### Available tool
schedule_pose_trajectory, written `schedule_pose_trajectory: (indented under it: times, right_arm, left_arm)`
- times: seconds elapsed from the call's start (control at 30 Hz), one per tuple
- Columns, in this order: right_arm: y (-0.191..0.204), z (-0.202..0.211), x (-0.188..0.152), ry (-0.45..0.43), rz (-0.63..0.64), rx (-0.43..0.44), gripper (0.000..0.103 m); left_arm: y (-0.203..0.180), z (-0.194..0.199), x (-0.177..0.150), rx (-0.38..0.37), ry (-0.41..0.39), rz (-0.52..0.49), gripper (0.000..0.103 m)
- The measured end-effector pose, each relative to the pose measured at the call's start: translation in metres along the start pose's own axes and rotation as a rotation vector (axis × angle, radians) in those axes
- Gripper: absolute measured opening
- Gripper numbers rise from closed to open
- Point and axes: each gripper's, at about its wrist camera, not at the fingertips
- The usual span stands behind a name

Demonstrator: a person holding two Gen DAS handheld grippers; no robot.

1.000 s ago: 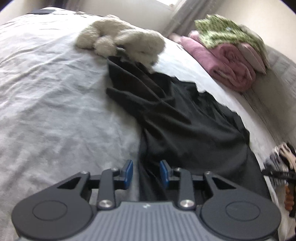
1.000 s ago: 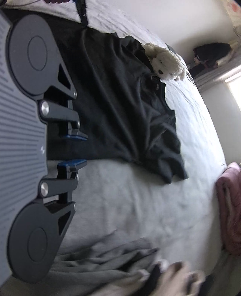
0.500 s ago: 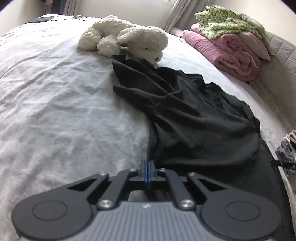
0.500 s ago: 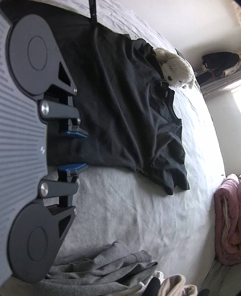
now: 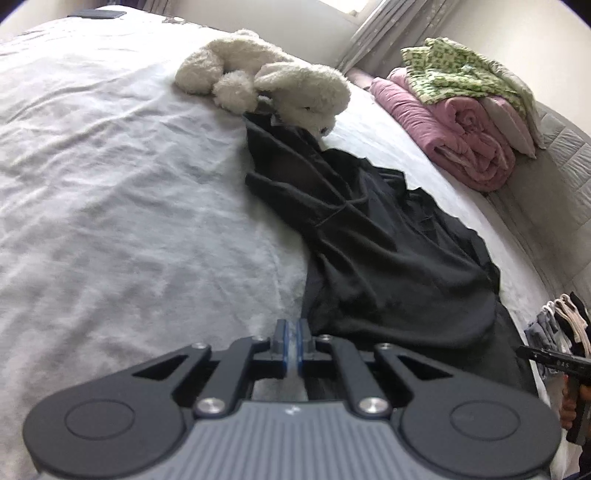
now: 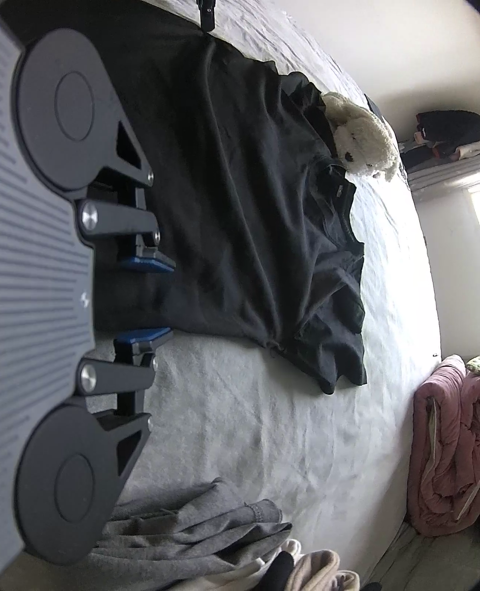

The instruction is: Fold clothes

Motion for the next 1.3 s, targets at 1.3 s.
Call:
schedule_pose_trajectory:
  times: [1.3]
  right_arm:
    - [0.027, 0.015, -0.002, -0.017, 0.071, 0.061, 0.039]
  left_arm:
    - [-0.052, 0.037, -0.071, 0.188, 0.018, -0.359, 0.011]
Point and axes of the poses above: each gripper's, at about its wrist camera, not at the fingertips, and z roughly against the way its jaws point, y to its left, x to its top, and after that the axes turned 14 degrees about x, right-handed
